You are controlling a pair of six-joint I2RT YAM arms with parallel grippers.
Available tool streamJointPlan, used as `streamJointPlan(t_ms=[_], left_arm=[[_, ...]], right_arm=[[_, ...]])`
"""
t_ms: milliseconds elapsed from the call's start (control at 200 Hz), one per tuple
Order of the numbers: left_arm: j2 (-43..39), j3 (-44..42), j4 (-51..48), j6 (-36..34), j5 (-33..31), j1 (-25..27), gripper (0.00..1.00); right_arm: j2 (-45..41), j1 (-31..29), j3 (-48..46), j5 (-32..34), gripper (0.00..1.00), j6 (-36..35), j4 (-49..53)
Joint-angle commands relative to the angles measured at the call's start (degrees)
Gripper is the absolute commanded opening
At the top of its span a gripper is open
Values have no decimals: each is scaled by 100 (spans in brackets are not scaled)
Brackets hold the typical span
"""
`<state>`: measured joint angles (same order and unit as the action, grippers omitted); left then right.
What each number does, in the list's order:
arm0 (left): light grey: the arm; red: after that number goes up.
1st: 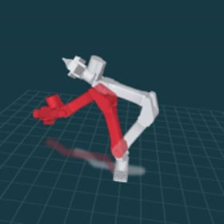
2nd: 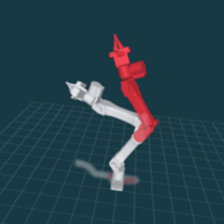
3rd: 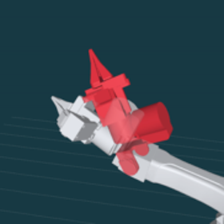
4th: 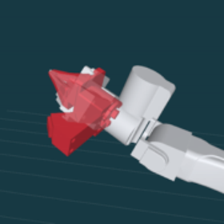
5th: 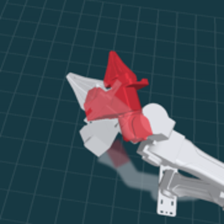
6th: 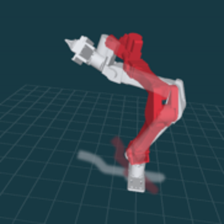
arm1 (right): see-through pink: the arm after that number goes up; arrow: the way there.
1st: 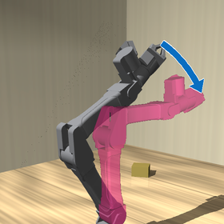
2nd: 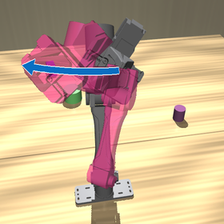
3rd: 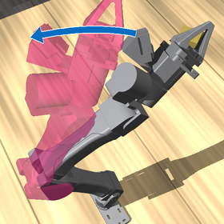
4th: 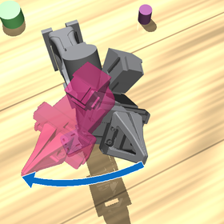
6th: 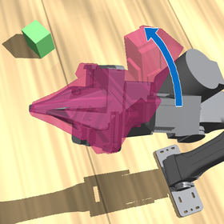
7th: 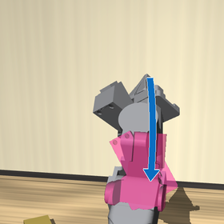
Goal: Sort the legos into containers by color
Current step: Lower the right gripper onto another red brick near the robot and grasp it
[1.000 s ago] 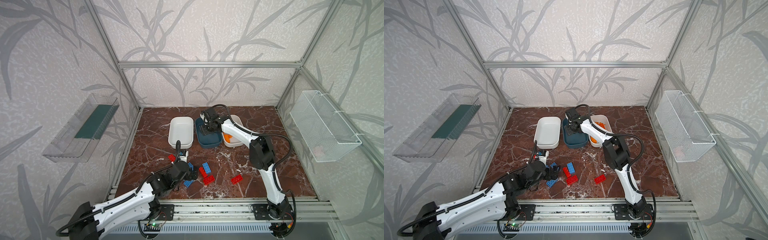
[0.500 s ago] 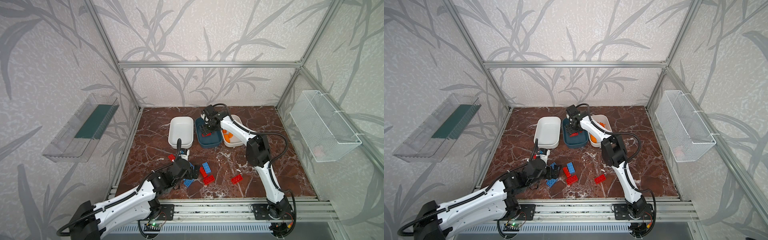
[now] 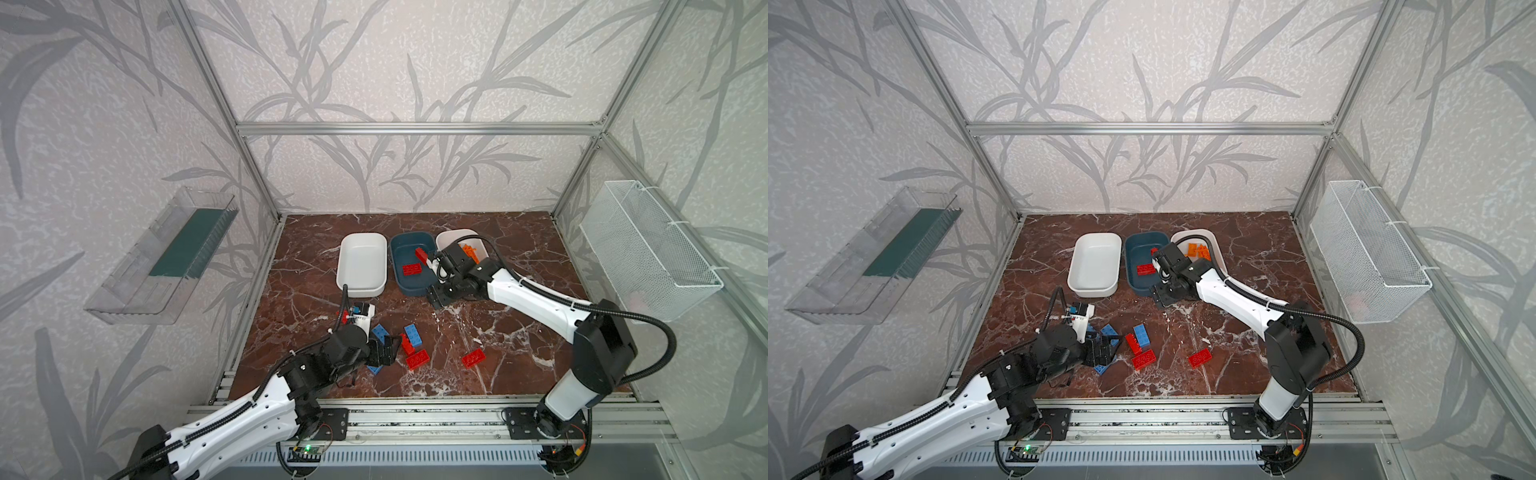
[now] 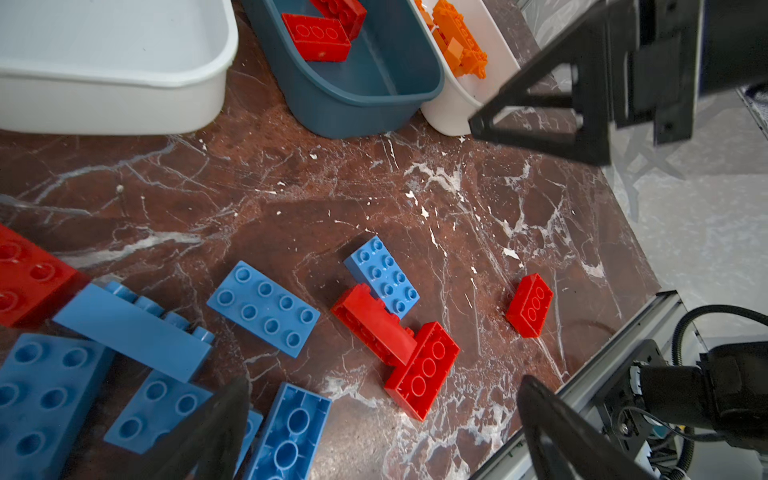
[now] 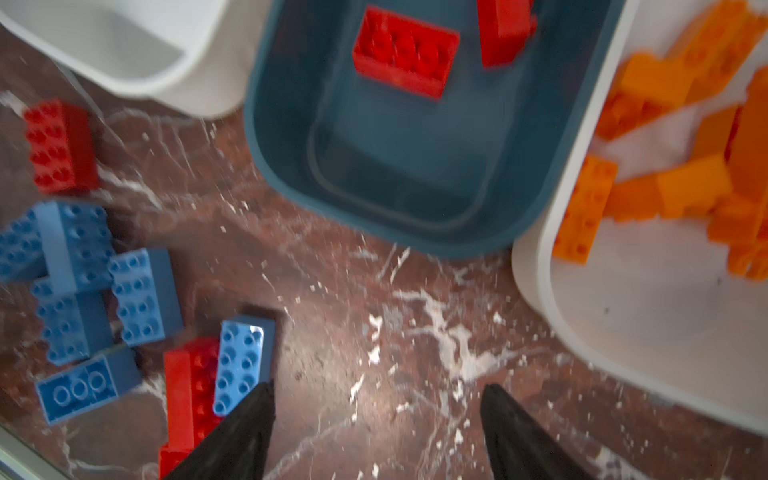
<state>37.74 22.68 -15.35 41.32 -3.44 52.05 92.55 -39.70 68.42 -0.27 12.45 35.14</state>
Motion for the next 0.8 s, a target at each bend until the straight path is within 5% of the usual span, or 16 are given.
streamJointPlan(t_ms=[0, 155, 795], left_arm=[[-112, -123, 67, 166, 60, 147, 99], [-11, -136, 191, 200, -38, 475, 99], [1083, 167, 811, 271, -595, 1567, 99]], right_arm=[[-550, -110, -826, 129, 81, 335, -178], [-1249, -394, -1770, 322, 91, 635, -69], [-2116, -905, -3239, 396, 91, 1443, -164]])
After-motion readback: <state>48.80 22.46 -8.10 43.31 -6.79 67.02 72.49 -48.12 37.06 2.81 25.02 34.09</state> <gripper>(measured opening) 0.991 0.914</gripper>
